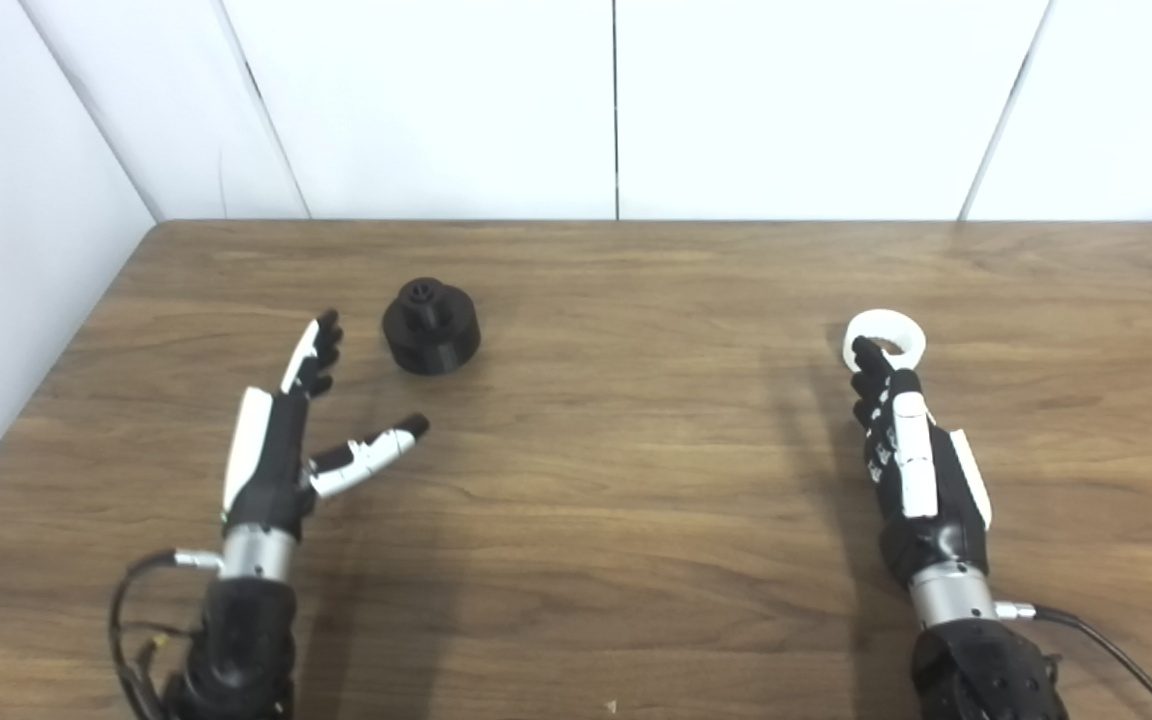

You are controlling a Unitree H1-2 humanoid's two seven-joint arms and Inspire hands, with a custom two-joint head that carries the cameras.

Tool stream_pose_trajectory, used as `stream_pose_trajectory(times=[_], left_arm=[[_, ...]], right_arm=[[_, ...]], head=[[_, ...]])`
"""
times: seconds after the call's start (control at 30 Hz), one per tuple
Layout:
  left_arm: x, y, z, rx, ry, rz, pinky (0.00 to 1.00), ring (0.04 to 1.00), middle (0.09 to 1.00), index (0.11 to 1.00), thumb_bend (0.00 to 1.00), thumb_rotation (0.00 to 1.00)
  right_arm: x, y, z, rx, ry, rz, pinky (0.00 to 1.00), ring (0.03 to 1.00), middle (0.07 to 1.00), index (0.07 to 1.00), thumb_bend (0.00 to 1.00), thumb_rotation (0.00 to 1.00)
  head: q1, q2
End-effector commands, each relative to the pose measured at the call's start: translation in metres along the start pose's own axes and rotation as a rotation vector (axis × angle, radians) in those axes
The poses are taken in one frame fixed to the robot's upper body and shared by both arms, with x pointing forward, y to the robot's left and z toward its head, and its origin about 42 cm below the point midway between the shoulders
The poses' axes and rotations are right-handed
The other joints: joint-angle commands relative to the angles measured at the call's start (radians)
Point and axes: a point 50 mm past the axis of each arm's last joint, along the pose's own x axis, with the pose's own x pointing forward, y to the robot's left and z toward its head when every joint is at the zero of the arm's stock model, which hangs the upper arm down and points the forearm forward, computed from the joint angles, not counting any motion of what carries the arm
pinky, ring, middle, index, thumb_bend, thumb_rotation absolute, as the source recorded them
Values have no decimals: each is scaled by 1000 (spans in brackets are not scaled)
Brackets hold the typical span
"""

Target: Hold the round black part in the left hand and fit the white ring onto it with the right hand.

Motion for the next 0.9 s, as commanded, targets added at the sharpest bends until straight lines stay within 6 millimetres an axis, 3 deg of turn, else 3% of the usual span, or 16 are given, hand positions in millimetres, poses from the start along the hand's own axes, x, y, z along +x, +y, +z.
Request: stream_pose_trajectory(times=[0.0,0.57,0.7,0.87], left_arm=[[14,14,17,53,-63,28,921,964,966,977,922,198],[14,14,17,57,-57,26,925,967,967,977,925,196],[78,43,21,253,-37,-29,884,973,968,976,989,217],[88,44,25,282,-30,-45,878,976,974,972,974,197]], right_arm=[[7,5,14,13,-81,22,1000,964,951,901,480,1000],[7,5,14,13,-81,23,1000,963,950,900,481,1000],[9,9,12,19,-84,26,1000,942,946,901,480,1000],[7,8,12,19,-86,11,1000,930,935,898,483,1000]], head=[[1,1],[3,-2],[-3,-15],[1,-13]])
